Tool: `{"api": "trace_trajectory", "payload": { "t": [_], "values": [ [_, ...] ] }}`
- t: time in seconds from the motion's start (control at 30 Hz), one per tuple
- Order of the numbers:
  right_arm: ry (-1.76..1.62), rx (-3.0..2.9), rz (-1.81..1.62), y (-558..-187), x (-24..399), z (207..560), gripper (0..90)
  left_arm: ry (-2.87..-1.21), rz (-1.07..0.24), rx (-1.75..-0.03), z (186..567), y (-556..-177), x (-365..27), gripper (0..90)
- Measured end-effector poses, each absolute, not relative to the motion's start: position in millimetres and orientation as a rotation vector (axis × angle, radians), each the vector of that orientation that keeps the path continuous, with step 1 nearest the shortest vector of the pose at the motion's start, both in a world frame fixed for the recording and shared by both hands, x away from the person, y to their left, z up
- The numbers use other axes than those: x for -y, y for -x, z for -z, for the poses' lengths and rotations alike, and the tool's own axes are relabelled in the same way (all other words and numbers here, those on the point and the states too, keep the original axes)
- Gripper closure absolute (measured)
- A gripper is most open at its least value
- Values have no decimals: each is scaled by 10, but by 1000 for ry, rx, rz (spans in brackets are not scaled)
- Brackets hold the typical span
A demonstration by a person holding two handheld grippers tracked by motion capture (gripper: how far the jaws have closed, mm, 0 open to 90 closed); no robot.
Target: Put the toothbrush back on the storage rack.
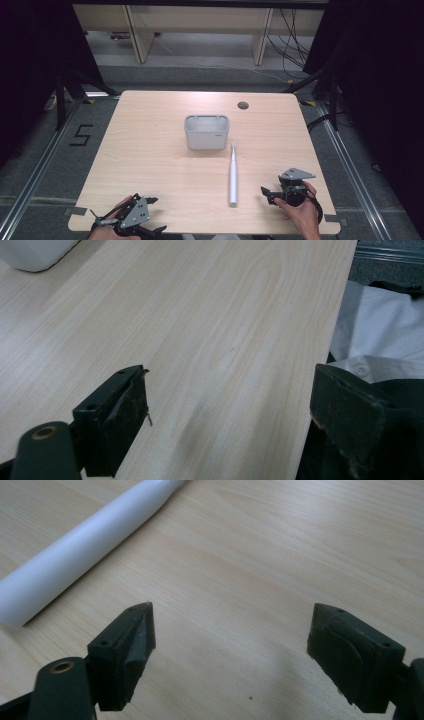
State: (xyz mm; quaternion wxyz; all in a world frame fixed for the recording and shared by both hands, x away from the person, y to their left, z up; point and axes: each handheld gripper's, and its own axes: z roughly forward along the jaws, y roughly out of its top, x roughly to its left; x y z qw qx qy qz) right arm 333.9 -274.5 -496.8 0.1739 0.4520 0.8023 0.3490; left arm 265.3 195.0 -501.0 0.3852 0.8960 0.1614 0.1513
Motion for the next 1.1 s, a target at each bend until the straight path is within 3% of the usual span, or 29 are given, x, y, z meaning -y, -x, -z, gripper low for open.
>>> {"api": "trace_trajectory", "payload": {
  "t": [0.77, 0.93, 1.1],
  "values": [
    [-1401, -2285, -997, -3346, 2638, 4903, 261, -2292, -398, -418, 5018, -2657, -1949, 148],
    [-1352, -2319, -972, -3371, 2585, 4863, 322, -2293, -386, -411, 5020, -2658, -1948, 148],
    [-1275, -2359, -996, -3366, 2490, 4799, 484, -2293, -386, -410, 5020, -2653, -1949, 148]
  ]
}}
